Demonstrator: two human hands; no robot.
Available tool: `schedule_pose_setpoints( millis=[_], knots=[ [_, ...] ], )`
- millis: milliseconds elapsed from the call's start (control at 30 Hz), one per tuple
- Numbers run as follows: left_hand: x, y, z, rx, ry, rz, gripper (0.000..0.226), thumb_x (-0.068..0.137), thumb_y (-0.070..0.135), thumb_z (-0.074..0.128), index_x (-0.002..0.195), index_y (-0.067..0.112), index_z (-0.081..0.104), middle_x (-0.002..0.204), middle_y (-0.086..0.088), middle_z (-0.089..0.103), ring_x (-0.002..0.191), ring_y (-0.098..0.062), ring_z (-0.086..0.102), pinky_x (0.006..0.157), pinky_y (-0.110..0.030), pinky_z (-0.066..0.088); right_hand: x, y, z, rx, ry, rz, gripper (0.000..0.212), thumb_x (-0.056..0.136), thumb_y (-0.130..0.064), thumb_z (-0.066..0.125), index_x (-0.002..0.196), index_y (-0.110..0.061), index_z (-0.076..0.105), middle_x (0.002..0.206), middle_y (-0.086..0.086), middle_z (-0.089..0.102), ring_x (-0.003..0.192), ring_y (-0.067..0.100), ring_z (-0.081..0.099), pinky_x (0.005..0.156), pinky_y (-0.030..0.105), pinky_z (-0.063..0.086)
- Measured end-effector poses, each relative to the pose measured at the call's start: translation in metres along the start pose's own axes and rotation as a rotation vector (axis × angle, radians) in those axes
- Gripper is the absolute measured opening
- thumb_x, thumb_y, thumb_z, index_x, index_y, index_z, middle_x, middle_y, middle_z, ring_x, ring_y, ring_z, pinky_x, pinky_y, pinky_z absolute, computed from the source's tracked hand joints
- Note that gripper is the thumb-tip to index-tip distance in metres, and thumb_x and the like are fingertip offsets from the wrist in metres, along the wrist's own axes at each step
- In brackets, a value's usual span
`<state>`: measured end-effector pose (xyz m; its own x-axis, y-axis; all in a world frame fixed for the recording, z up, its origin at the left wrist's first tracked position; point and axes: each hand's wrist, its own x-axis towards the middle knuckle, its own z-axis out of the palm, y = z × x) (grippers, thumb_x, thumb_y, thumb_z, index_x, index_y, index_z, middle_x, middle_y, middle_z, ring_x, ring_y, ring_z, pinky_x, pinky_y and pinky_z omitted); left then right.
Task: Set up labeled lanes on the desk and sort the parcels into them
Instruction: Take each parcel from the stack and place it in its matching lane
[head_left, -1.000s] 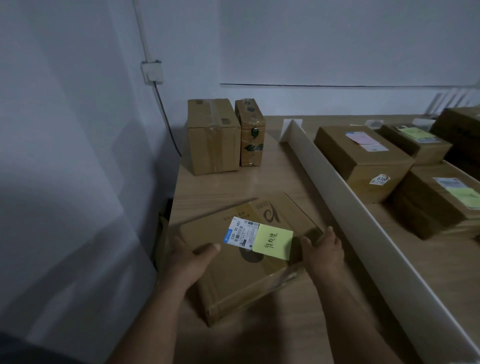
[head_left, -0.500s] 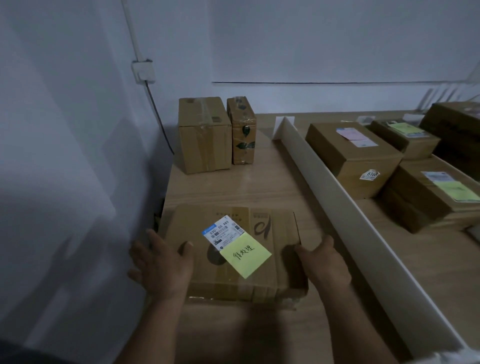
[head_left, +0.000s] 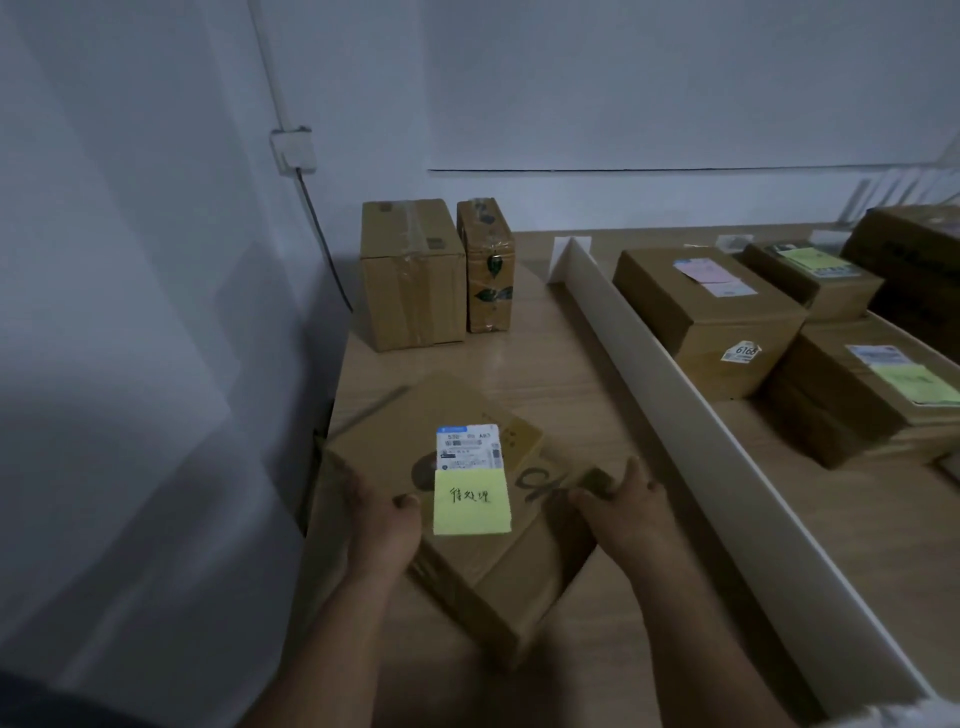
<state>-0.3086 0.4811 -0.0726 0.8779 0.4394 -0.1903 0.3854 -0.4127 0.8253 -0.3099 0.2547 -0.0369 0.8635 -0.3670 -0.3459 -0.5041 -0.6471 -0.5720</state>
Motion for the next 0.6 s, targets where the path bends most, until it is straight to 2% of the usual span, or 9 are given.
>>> schedule_pose_setpoints(
  millis=[67, 133, 200, 233, 267, 333, 433, 500, 600],
  knots=[
    [0.005, 0.004, -0.007, -0.003, -0.059, 0.075, 0.07, 0.086, 0.003, 0.055, 0.147, 0.007, 0.02, 0.133, -0.005, 0.047, 0.122, -0.024, 0.049, 0.088, -0.022, 0.038, 0.006, 0.002, 0.0, -0.059, 0.054, -0.045, 0.077, 0.089, -0.046, 0.057, 0.151, -0.016, 0.022, 0.153, 0.014, 0.028, 0.139, 0.031, 0.03, 0.109, 0.039, 0.03],
    [0.011, 0.003, -0.011, -0.021, -0.118, 0.058, 0.065, 0.087, 0.006, 0.057, 0.145, 0.01, 0.028, 0.133, -0.004, 0.052, 0.118, -0.022, 0.053, 0.09, -0.026, 0.042, 0.012, 0.005, 0.005, -0.102, -0.011, -0.089, 0.053, 0.094, -0.038, 0.052, 0.141, -0.014, 0.043, 0.145, 0.011, 0.044, 0.132, 0.028, 0.042, 0.103, 0.032, 0.036],
    [0.009, -0.001, -0.01, 0.012, -0.071, 0.036, 0.031, 0.089, 0.017, 0.057, 0.118, 0.006, 0.055, 0.105, -0.008, 0.066, 0.1, -0.027, 0.062, 0.073, -0.03, 0.048, 0.011, 0.005, 0.01, -0.106, -0.077, -0.123, 0.033, 0.096, -0.031, 0.048, 0.121, -0.013, 0.061, 0.127, 0.011, 0.06, 0.117, 0.028, 0.055, 0.088, 0.027, 0.042],
    [0.003, -0.002, -0.009, 0.059, -0.039, 0.025, 0.023, 0.091, 0.023, 0.055, 0.101, 0.002, 0.06, 0.088, -0.009, 0.066, 0.087, -0.028, 0.063, 0.06, -0.027, 0.044, 0.01, 0.004, 0.012, -0.097, -0.086, -0.137, 0.028, 0.096, -0.028, 0.048, 0.113, -0.012, 0.065, 0.119, 0.012, 0.064, 0.111, 0.028, 0.058, 0.081, 0.026, 0.041],
    [-0.005, -0.003, -0.01, 0.107, -0.023, 0.004, 0.028, 0.093, 0.028, 0.052, 0.091, 0.002, 0.062, 0.081, -0.01, 0.065, 0.08, -0.028, 0.063, 0.054, -0.026, 0.037, 0.01, 0.004, 0.012, -0.072, -0.088, -0.139, 0.026, 0.096, -0.027, 0.049, 0.108, -0.012, 0.066, 0.114, 0.012, 0.066, 0.107, 0.029, 0.059, 0.077, 0.026, 0.04],
    [-0.017, -0.007, -0.012, 0.069, -0.04, -0.024, 0.035, 0.094, 0.034, 0.051, 0.089, 0.002, 0.065, 0.081, -0.011, 0.068, 0.077, -0.028, 0.064, 0.055, -0.026, 0.037, 0.012, 0.005, 0.012, 0.004, -0.086, -0.115, 0.023, 0.094, -0.025, 0.053, 0.104, -0.011, 0.068, 0.108, 0.012, 0.067, 0.101, 0.028, 0.061, 0.073, 0.025, 0.039],
    [-0.021, -0.009, -0.014, -0.175, -0.105, -0.095, 0.03, 0.093, 0.031, 0.054, 0.095, 0.004, 0.065, 0.087, -0.015, 0.069, 0.082, -0.032, 0.065, 0.062, -0.028, 0.042, 0.013, 0.006, 0.015, 0.114, -0.106, -0.064, 0.025, 0.091, -0.024, 0.06, 0.107, -0.008, 0.069, 0.104, 0.011, 0.068, 0.099, 0.027, 0.062, 0.078, 0.028, 0.044],
    [-0.018, -0.009, -0.016, -0.265, -0.147, -0.11, 0.021, 0.094, 0.025, 0.053, 0.105, 0.01, 0.063, 0.096, -0.008, 0.069, 0.088, -0.024, 0.064, 0.066, -0.028, 0.046, 0.009, 0.004, 0.022, 0.176, -0.145, -0.066, 0.02, 0.089, -0.02, 0.061, 0.1, -0.006, 0.071, 0.095, 0.013, 0.068, 0.094, 0.028, 0.063, 0.079, 0.031, 0.048],
    [-0.014, -0.014, -0.022, -0.181, -0.199, -0.072, 0.02, 0.095, 0.02, 0.05, 0.11, 0.029, 0.059, 0.095, 0.01, 0.067, 0.088, -0.011, 0.062, 0.072, -0.03, 0.051, 0.005, 0.002, 0.032, 0.199, -0.159, -0.092, 0.016, 0.088, -0.02, 0.061, 0.092, -0.008, 0.071, 0.092, 0.013, 0.069, 0.092, 0.029, 0.063, 0.076, 0.031, 0.048]
  ],
)
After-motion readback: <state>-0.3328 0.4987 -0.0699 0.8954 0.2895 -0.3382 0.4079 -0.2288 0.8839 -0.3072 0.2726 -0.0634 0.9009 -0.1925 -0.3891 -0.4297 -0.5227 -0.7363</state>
